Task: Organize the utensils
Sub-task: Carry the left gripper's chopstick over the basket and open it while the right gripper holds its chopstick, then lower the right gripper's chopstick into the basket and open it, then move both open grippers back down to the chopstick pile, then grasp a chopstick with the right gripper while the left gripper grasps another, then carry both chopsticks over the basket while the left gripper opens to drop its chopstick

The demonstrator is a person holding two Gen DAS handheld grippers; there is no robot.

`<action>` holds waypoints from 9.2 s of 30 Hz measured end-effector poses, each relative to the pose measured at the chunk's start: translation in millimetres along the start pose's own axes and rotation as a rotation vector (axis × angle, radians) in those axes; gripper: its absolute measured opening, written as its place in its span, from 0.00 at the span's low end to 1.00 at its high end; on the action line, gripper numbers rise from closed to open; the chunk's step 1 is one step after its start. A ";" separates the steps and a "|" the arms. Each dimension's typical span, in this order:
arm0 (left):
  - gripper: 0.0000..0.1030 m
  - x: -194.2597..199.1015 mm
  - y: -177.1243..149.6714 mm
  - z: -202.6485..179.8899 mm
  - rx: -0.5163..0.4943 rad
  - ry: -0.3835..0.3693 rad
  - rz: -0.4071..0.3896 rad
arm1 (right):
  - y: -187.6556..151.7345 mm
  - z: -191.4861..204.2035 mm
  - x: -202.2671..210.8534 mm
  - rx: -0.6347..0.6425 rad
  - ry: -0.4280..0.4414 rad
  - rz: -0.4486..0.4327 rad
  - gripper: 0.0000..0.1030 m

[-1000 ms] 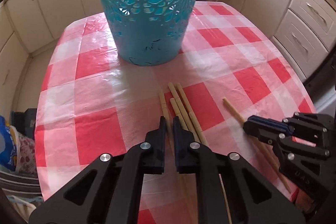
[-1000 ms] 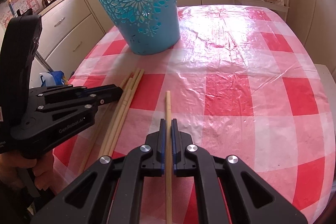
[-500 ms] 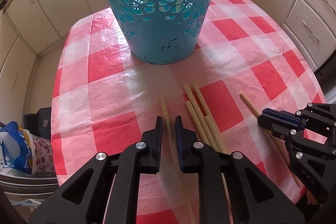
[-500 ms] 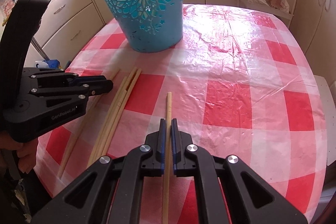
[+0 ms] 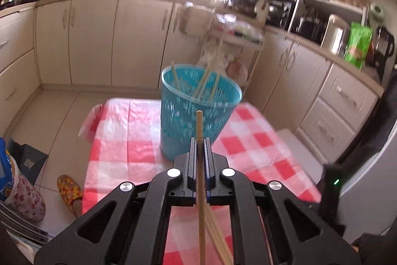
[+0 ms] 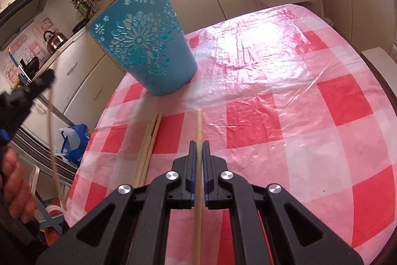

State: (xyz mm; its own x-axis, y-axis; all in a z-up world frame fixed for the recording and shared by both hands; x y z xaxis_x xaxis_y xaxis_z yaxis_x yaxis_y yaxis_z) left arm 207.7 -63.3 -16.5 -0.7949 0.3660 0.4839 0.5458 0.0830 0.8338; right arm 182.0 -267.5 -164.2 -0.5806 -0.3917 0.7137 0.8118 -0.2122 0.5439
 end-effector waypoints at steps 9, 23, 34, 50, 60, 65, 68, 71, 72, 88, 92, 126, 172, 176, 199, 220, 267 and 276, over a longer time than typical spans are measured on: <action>0.05 54.8 108.8 -2.8 0.110 -0.034 -0.370 | 4.8 -1.2 4.7 0.006 -0.007 -0.019 0.06; 0.05 -14.4 181.9 5.9 0.149 0.115 -0.541 | 4.5 -2.9 10.2 -0.008 0.040 -0.040 0.06; 0.05 -84.5 137.2 17.8 0.126 0.200 -0.442 | 6.9 -6.4 13.3 -0.042 0.069 -0.051 0.06; 0.34 -77.1 70.2 27.2 0.046 0.246 -0.257 | 17.7 -0.7 28.0 -0.068 0.102 -0.094 0.06; 0.48 -34.0 -9.5 67.5 0.140 0.275 -0.190 | 119.3 75.0 93.9 0.026 0.238 -0.342 0.06; 0.48 -28.8 -42.8 87.2 0.233 0.269 -0.158 | 184.6 110.6 109.2 0.065 0.254 -0.463 0.06; 0.48 -25.1 -51.6 89.9 0.251 0.256 -0.162 | 222.9 129.1 105.1 0.082 0.238 -0.527 0.06; 0.49 -23.1 -54.2 91.4 0.266 0.238 -0.163 | 253.2 139.6 90.8 0.089 0.202 -0.574 0.06; 0.48 -22.2 -54.9 91.1 0.267 0.232 -0.162 | 260.9 141.1 84.4 0.089 0.189 -0.579 0.06; 0.50 -14.7 -68.7 92.6 0.317 0.189 -0.148 | 274.6 128.7 -3.2 0.133 -0.005 -0.471 0.06; 0.50 -14.4 -67.1 91.5 0.316 0.189 -0.143 | 260.9 130.3 -10.0 0.166 -0.007 -0.418 0.06; 0.64 52.5 -95.0 71.4 0.261 0.254 -0.009 | -6.1 81.0 -37.5 0.246 -0.123 0.088 0.19; 0.17 -92.7 -135.0 10.9 -0.124 0.144 0.481 | -14.0 31.3 -10.8 0.248 -0.088 0.158 0.06; 0.23 -98.9 -132.3 12.9 -0.092 0.152 0.528 | -10.8 36.7 -17.2 0.274 -0.086 0.164 0.06; 0.05 -46.6 -82.2 2.1 -0.070 0.085 0.243 | -3.4 23.2 9.4 0.095 0.031 -0.006 0.06; 0.05 9.7 149.6 -19.4 0.030 0.036 -0.468 | -5.4 8.7 -1.1 -0.003 0.054 0.021 0.06; 0.64 -18.3 -52.4 84.0 0.210 0.308 -0.168 | 63.2 44.9 75.7 -0.086 0.269 -0.191 0.06; 0.64 -22.0 -75.9 102.5 0.319 0.252 -0.151 | 163.9 109.0 92.8 0.018 0.277 -0.375 0.06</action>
State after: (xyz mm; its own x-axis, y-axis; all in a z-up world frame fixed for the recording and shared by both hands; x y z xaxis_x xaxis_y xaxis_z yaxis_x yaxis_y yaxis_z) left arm 210.9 17.4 -117.7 -0.8903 0.0933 0.4457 0.4416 0.4155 0.7952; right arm 254.5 -241.1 39.3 -0.7934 -0.5160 0.3228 0.5465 -0.3705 0.7510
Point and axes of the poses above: each gripper's, at about its wrist camera, not at the fingertips, and x roughly against the way its jaws point, z to its left, y to its top, the point moved 8 cm from there along -x, roughly the way its jaws point
